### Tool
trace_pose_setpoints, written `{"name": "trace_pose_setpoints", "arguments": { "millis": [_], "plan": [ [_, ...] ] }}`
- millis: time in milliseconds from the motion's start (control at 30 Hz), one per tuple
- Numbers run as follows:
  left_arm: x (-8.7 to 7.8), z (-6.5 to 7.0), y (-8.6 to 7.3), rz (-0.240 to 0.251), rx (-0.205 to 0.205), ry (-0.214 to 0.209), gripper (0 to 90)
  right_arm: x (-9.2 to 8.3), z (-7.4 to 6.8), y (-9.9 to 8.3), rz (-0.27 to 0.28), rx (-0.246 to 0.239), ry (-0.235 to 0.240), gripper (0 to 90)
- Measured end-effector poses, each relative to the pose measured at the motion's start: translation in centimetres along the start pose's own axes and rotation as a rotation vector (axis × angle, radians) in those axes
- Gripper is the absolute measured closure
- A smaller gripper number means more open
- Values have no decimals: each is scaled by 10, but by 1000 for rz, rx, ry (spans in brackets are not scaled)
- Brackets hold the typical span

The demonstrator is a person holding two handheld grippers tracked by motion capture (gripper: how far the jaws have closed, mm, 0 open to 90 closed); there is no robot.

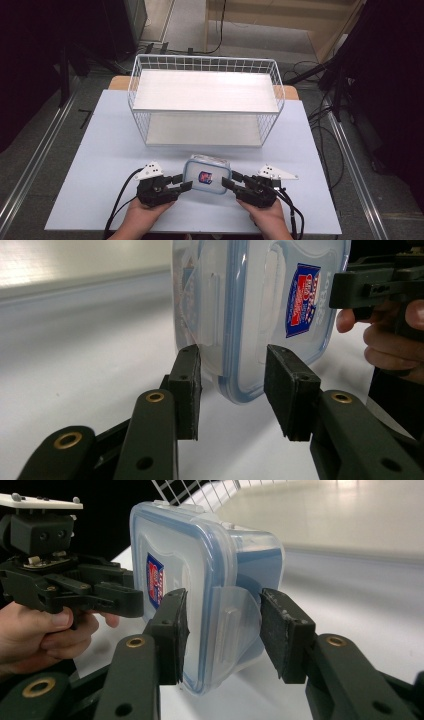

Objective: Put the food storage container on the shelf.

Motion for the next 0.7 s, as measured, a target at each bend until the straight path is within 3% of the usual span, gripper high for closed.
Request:
{"name": "trace_pose_setpoints", "arguments": {
  "millis": [133, 433, 700],
  "plan": [
    [-7, 1, 3, 34, 14, 14, 598, 1, -5, 6, 22, -37, 11, 564],
    [-17, 7, 13, 89, 46, 30, 597, -2, -13, 15, 59, -67, 25, 562],
    [-25, 16, 38, 159, 73, 39, 598, -11, -21, 37, 123, -110, 26, 557]
  ]
}}
Point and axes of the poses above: each handheld gripper's, and its own axes: x roughly forward along the jaws, y roughly out of its top, z roughly to its right, the point moved 3 cm from there along x, roughly forward along the jaws, and after that the axes turned 11 degrees about y, right-handed, at the moved point
